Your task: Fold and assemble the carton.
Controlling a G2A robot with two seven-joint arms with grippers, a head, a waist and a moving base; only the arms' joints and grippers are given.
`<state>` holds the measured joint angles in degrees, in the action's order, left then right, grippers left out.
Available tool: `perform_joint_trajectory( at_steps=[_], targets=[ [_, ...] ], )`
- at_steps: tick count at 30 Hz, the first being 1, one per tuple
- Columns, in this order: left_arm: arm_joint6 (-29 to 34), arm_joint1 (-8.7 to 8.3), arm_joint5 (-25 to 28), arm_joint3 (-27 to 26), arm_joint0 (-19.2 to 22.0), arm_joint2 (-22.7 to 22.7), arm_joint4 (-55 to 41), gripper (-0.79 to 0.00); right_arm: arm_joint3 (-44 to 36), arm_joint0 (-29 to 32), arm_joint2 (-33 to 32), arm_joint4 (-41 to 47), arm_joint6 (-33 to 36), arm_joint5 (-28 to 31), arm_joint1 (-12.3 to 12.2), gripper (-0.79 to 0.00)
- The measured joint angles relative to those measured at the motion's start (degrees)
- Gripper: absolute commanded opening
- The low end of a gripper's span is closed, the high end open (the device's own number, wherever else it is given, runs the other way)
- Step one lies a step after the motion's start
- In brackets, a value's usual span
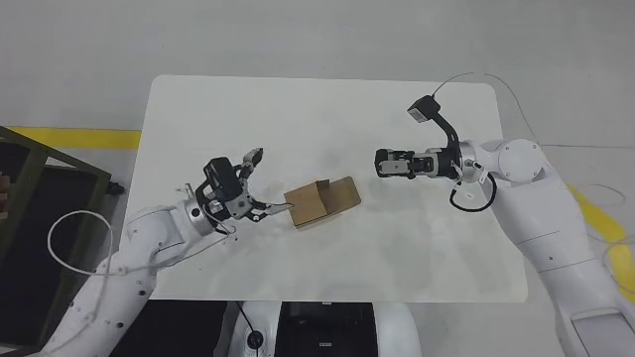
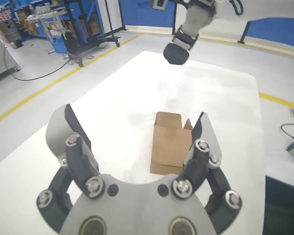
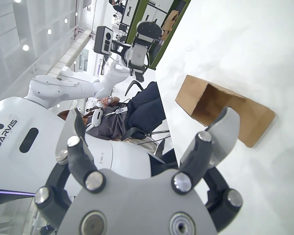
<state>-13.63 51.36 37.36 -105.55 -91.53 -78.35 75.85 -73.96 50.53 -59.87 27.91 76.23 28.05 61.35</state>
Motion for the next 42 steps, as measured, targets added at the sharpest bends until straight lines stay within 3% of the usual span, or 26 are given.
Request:
perform_joint_trajectory(
  at_steps=[4, 15, 21, 28, 34, 42],
  targets=[
    [2.2, 0.16, 2.1, 0.1, 1.3, 2.1, 2.1, 0.0, 0.0, 0.0, 0.0, 0.0, 0.0, 0.0, 0.0, 0.0],
    [2.1, 0.16, 2.0, 0.0, 1.3, 2.1, 2.1, 0.0, 0.0, 0.0, 0.0, 0.0, 0.0, 0.0, 0.0, 0.0],
    [4.1, 0.57, -0.2, 1.9, 1.5, 3.3, 1.0, 0.0, 0.0, 0.0, 0.0, 0.0, 0.0, 0.0, 0.0, 0.0],
    [-2.1, 0.99, 4.3, 8.7, 3.4, 6.9, 4.7, 0.0, 0.0, 0.0, 0.0, 0.0, 0.0, 0.0, 0.0, 0.0],
    [-8.5, 0.91, 2.6, 11.7, 2.4, 8.0, 11.5, 0.0, 0.0, 0.0, 0.0, 0.0, 0.0, 0.0, 0.0, 0.0],
    [-9.4, 0.24, 3.4, 13.1, 2.1, 4.5, 12.9, 0.0, 0.0, 0.0, 0.0, 0.0, 0.0, 0.0, 0.0, 0.0]
  ],
)
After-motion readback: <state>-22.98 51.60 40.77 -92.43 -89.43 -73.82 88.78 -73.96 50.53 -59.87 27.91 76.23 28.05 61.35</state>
